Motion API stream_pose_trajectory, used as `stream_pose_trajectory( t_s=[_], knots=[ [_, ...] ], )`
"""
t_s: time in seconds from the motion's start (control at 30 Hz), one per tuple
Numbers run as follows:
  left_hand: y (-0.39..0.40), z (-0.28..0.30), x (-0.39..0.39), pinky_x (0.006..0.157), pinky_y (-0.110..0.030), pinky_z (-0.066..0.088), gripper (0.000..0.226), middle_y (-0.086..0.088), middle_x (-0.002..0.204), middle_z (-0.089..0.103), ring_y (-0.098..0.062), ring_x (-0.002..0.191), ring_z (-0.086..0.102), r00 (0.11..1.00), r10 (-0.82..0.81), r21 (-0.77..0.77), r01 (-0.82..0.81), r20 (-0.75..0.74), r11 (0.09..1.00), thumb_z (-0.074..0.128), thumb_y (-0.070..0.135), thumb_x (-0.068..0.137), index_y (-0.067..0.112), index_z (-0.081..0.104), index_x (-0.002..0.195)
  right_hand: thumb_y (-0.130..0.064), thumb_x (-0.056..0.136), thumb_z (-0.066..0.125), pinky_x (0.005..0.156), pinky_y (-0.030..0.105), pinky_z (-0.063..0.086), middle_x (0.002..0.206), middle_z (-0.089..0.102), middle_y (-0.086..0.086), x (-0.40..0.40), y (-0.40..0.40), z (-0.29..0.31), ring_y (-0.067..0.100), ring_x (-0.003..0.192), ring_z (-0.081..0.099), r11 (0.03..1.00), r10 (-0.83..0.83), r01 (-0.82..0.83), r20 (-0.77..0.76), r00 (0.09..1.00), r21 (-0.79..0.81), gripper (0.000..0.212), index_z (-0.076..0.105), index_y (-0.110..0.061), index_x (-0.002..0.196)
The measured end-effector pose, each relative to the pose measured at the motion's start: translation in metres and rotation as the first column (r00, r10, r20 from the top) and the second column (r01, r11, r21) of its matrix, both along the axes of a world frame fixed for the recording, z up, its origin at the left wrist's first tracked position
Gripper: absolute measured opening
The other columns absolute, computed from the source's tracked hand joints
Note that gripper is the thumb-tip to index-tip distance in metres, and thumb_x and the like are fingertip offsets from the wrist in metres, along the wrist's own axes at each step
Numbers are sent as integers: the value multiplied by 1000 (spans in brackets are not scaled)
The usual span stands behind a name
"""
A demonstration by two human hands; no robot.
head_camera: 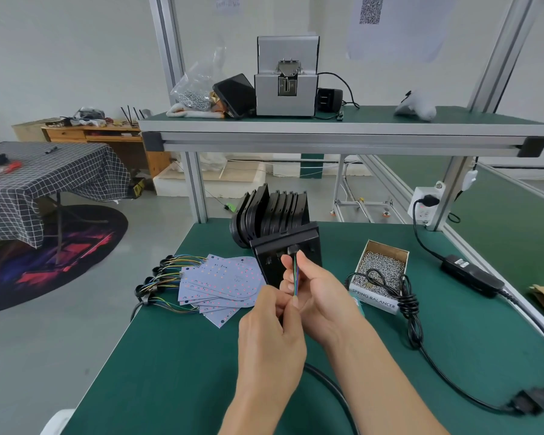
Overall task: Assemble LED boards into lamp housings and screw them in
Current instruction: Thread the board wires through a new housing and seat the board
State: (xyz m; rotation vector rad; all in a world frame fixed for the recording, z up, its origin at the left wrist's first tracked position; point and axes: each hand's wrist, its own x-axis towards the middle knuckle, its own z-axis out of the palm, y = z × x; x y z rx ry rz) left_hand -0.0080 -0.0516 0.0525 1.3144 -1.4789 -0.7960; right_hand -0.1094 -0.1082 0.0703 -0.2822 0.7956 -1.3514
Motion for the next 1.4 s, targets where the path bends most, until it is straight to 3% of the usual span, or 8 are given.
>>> stream_pose_trajectory(
  t_s=[0.4, 0.5, 0.67, 0.77, 0.87, 1.0, 1.2, 1.4],
  knots=[
    [-6, 3, -2, 53, -23, 42, 23, 14, 73, 66, -11, 58, 53, 1000, -13, -38, 14, 7, 999, 59, 24, 102, 29, 54, 80, -34, 105, 57, 53, 25, 37, 63, 43, -1, 1, -7, 3, 12, 51, 38, 999, -27, 28, 9, 1000, -26, 33, 69, -3, 104],
    [-7, -1, 0, 54, -22, 42, 24, 13, 72, 67, -9, 58, 53, 1000, -24, -29, 24, -5, 999, 59, 22, 102, 30, 55, 79, -34, 104, 59, 58, 28, 37, 63, 42, -1, 4, -6, 0, 13, 52, 38, 995, -94, 84, -176, 980, -60, 32, 73, -5, 99],
    [-20, 0, 18, 69, -32, 48, 22, 11, 79, 71, -8, 73, 63, 998, -54, 93, 57, -33, 994, 50, 49, 102, 37, 59, 86, -35, 102, 64, 58, 27, 30, 53, 39, -8, 5, 10, -5, 14, 57, 34, 949, -305, 124, -745, 593, -290, 35, 77, -18, 75],
    [-29, 12, 20, 67, -21, 44, 29, 25, 86, 72, 6, 81, 65, 999, -13, 107, 17, -43, 994, 46, 59, 99, 37, 63, 91, -33, 102, 63, 51, 17, 31, 48, 48, -15, 9, 21, -4, 6, 49, 37, 907, -405, 42, -838, 365, -420, 40, 63, -23, 64],
    [-40, 26, 22, 61, -28, 44, 43, 16, 62, 66, -2, 58, 56, 999, -43, 86, 42, 4, 995, 51, 58, 97, 25, 65, 73, -31, 103, 61, 53, 21, 32, 55, 49, -9, 17, 30, -2, 11, 56, 41, 869, -489, 3, -860, 142, -494, 45, 48, -21, 61],
    [-47, 40, 24, 48, -17, 31, 50, 14, 46, 49, -5, 46, 42, 993, -102, 77, 97, 63, 992, 62, 63, 93, 29, 59, 55, -22, 103, 57, 66, 39, 41, 81, 57, -1, 23, 37, 0, 22, 71, 54, 862, -506, -87, -859, -83, -499, 20, 65, -14, 87],
    [-50, 29, 23, 57, -29, 38, 42, 3, 60, 53, -11, 57, 44, 978, -50, 49, 61, -202, 997, 62, 36, 101, 3, 61, 75, -23, 104, 54, 73, 46, 50, 101, 53, -4, 21, 53, 1, 24, 82, 57, 809, -539, -333, -837, -94, -484, 19, 64, -20, 120],
    [-55, 31, 37, 53, -32, 30, 48, 6, 52, 45, -14, 50, 34, 992, -19, 34, 24, -127, 999, 51, 38, 107, 12, 45, 68, -30, 96, 66, 83, 17, 44, 104, 57, -12, -13, 66, -3, 8, 97, 60, 663, -743, -155, -670, -10, -733, 24, 68, -24, 119]
  ],
)
